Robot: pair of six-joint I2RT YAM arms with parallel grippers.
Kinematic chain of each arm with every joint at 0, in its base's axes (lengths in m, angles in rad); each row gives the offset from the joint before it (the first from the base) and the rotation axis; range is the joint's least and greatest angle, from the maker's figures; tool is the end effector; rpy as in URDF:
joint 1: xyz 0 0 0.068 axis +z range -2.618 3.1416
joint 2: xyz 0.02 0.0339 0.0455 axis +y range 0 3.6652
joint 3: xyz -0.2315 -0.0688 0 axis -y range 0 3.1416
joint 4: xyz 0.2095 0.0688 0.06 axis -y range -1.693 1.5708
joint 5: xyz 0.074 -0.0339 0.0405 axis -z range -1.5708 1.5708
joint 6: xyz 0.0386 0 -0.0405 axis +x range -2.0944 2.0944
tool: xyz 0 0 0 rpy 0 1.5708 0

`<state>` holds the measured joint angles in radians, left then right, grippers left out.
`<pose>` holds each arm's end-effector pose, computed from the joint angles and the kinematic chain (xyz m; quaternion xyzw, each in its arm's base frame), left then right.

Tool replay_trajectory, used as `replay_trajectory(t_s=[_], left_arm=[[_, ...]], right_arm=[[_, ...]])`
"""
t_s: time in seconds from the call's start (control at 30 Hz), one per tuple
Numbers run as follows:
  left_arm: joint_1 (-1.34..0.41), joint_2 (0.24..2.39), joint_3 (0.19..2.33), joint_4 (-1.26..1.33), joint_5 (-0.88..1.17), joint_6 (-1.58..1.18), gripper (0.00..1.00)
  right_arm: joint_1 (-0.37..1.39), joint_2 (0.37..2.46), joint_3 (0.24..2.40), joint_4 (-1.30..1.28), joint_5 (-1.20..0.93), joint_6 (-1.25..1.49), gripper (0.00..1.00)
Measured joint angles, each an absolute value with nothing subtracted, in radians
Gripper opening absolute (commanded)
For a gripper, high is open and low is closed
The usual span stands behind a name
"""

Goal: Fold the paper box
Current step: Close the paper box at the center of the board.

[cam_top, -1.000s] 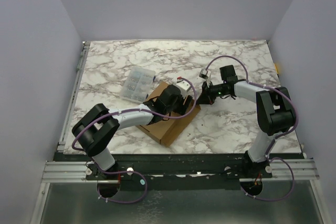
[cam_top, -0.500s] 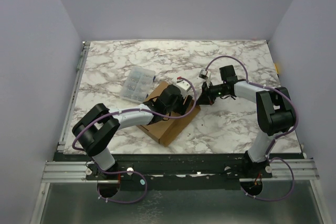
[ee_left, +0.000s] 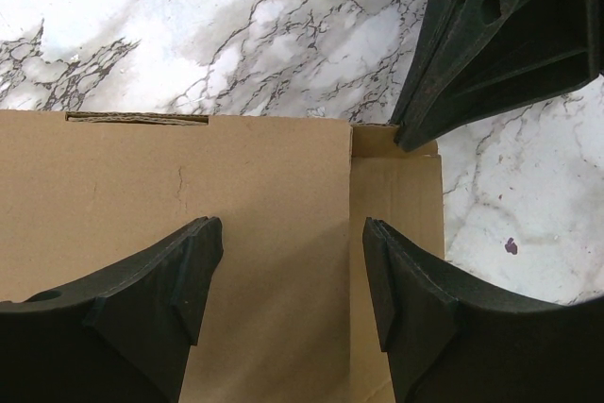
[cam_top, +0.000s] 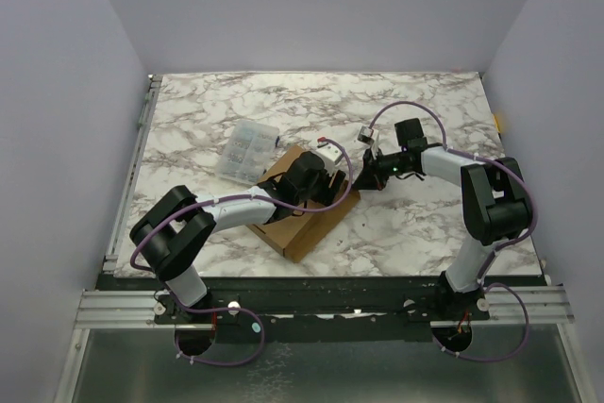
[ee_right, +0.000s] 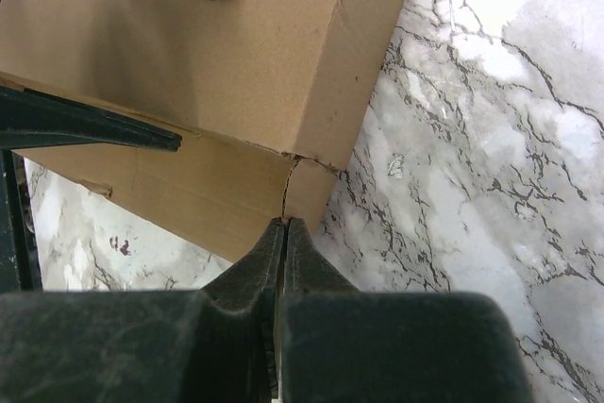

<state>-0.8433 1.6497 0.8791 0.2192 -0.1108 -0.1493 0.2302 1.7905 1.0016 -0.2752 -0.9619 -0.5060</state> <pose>0.2200 -0.2407 0.1825 0.2710 0.8288 -0.1895 0.4514 0.2919 0.1009 0.1491 -0.4170 0.7590 0.4131 0.2817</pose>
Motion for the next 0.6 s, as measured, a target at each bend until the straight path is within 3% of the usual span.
replay_trajectory(t_s=[0.6], left_arm=[[-0.839, 1.650, 0.879, 0.219, -0.096, -0.152, 0.69]], right_arm=[[0.244, 1.774, 0.992, -0.276, -0.942, -0.525, 0.00]])
